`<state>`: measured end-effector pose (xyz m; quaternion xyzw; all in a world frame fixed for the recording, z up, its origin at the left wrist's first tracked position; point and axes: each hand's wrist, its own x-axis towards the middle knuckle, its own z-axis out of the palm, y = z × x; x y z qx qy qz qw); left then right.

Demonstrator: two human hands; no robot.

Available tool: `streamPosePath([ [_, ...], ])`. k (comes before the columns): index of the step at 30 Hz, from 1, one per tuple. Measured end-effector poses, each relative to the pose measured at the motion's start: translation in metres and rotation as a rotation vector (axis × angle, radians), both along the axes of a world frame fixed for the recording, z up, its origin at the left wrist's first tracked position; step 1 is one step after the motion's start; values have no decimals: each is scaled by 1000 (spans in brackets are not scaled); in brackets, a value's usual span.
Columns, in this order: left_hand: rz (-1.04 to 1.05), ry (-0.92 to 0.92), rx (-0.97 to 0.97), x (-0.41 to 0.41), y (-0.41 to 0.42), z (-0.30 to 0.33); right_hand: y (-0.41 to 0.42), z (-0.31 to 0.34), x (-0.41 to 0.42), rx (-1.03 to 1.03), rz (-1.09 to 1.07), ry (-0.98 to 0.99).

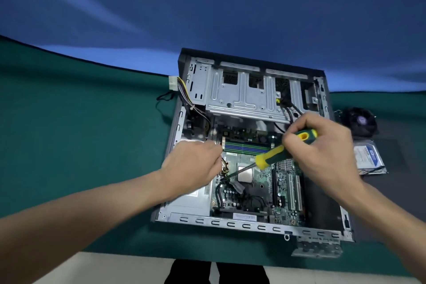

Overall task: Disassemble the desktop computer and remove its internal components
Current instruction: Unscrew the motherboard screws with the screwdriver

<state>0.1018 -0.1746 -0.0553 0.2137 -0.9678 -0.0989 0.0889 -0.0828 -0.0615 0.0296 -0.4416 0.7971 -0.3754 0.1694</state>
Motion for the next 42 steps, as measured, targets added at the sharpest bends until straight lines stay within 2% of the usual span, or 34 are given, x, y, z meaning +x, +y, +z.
streamPosePath([
  [6,1,-6,3,-1,1,-1,5,-41,28,232,225,4],
  [10,30,-32,-4,-1,1,-1,6,-58,37,277,340,109],
  [19,26,14,22,0,0,-5,11,-69,39,277,323,131],
  [34,21,68,-39,-1,1,-7,14,-69,41,256,300,132],
  [40,23,92,-36,-1,1,-9,15,-60,47,255,374,158],
  [42,26,91,-46,-1,1,-9,11,-53,48,322,429,171],
])
